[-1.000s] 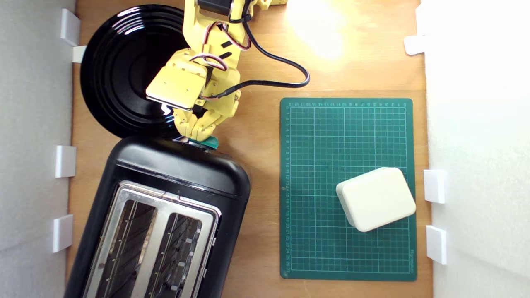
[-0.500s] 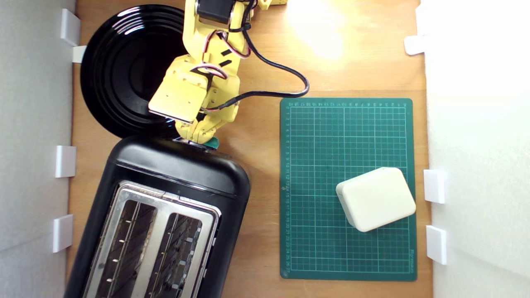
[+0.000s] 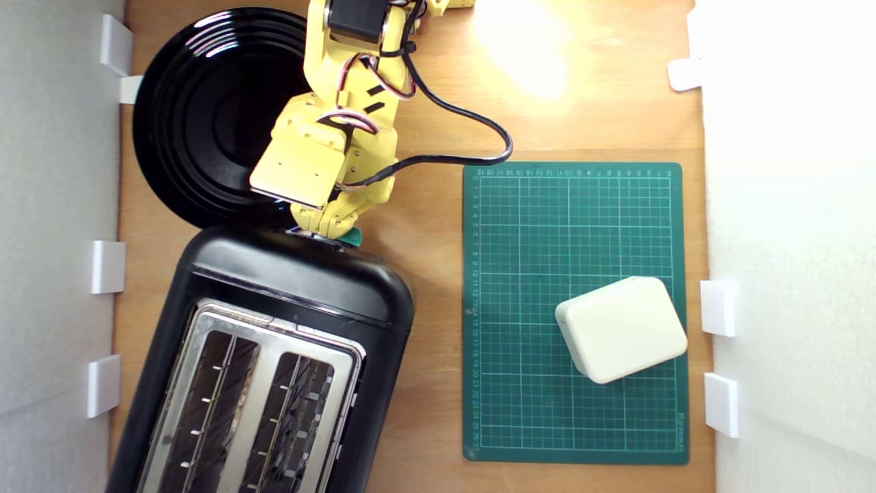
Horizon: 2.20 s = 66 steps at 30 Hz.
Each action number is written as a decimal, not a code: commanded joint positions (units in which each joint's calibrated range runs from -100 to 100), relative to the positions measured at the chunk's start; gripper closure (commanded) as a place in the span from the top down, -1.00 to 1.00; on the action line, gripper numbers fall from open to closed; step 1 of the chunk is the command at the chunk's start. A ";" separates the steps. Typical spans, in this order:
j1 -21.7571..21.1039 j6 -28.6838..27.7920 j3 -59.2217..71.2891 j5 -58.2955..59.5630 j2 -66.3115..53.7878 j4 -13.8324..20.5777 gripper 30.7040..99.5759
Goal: Start toaster
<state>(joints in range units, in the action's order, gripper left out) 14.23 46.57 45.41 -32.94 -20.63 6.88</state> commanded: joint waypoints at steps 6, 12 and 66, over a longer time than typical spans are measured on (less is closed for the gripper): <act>-1.85 -0.35 -0.21 -0.25 6.98 1.75 -0.98; -1.85 -0.35 0.07 -0.25 8.48 1.75 -0.98; -1.46 -1.72 16.70 5.48 10.23 3.15 -0.98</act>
<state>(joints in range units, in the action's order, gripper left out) 13.33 44.79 54.22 -27.15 -15.63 9.87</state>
